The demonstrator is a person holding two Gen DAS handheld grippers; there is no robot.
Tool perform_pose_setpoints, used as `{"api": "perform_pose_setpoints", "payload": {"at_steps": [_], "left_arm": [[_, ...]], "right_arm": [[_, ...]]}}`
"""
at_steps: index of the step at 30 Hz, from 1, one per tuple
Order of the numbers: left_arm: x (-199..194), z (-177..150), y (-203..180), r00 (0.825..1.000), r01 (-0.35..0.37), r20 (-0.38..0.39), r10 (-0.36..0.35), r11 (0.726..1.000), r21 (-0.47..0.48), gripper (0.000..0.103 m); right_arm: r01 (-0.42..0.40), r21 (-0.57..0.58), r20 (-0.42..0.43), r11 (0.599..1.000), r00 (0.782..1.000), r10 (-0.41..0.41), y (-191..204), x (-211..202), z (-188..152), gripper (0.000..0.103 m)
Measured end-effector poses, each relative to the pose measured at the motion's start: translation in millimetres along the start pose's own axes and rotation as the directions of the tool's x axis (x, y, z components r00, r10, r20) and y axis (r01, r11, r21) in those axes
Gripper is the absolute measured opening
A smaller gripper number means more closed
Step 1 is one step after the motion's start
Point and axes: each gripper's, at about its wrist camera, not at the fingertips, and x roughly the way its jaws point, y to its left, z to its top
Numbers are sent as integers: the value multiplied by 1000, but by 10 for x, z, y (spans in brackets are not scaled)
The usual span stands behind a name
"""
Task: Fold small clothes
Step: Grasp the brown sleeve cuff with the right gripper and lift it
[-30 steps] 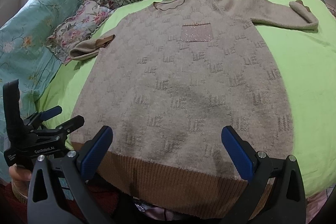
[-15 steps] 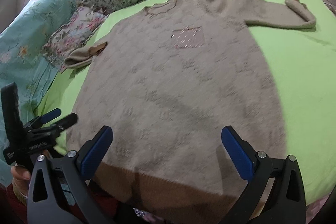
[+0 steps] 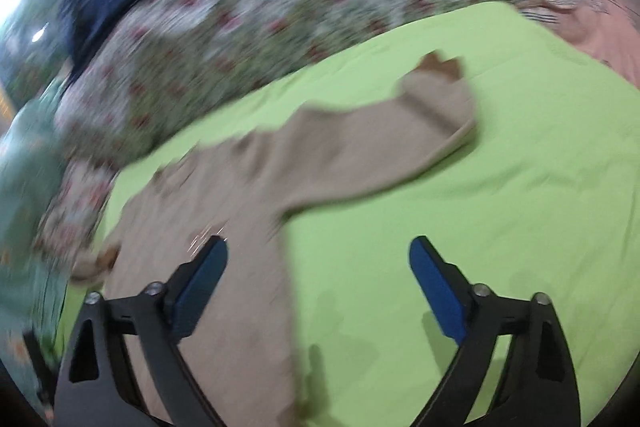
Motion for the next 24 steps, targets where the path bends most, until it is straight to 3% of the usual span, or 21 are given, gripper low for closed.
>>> {"api": "perform_pose_setpoints", "payload": {"at_steps": [2, 5, 7, 9, 15, 17, 19, 21, 24], "left_arm": [[42, 35, -30, 1000, -1, -17, 1, 1000, 2, 102], [139, 100, -89, 998, -4, -56, 5, 1000, 9, 102], [199, 142, -122, 997, -2, -74, 3, 1000, 13, 102], [249, 171, -158, 996, -4, -87, 6, 1000, 20, 102], [353, 250, -248, 995, -20, -101, 24, 999, 37, 102], [386, 273, -274, 994, -18, -105, 21, 999, 34, 102], [417, 292, -303, 994, -10, -111, 14, 999, 34, 102], [428, 299, -337, 994, -2, -108, 7, 999, 39, 102], [434, 283, -376, 995, 13, -102, -8, 999, 44, 102]], "right_arm": [[42, 12, 3, 999, 999, -42, -163, 87, 217, 77], [39, 70, -10, 997, 999, -39, -502, 317, 587, 68], [74, 81, -25, 994, 997, -72, -597, 543, 717, 57], [104, 67, -32, 992, 994, -102, -721, 775, 928, 55], [68, 205, -70, 976, 996, -54, -1203, 1333, 1251, 45], [52, 228, -72, 972, 997, -37, -1263, 1409, 1272, 34], [68, 218, -80, 974, 996, -51, -1244, 1440, 1285, 7], [54, 179, -57, 982, 997, -44, -1129, 1378, 1280, 7], [-49, 136, -23, 990, 998, 53, -808, 1190, 1196, 7]]}}
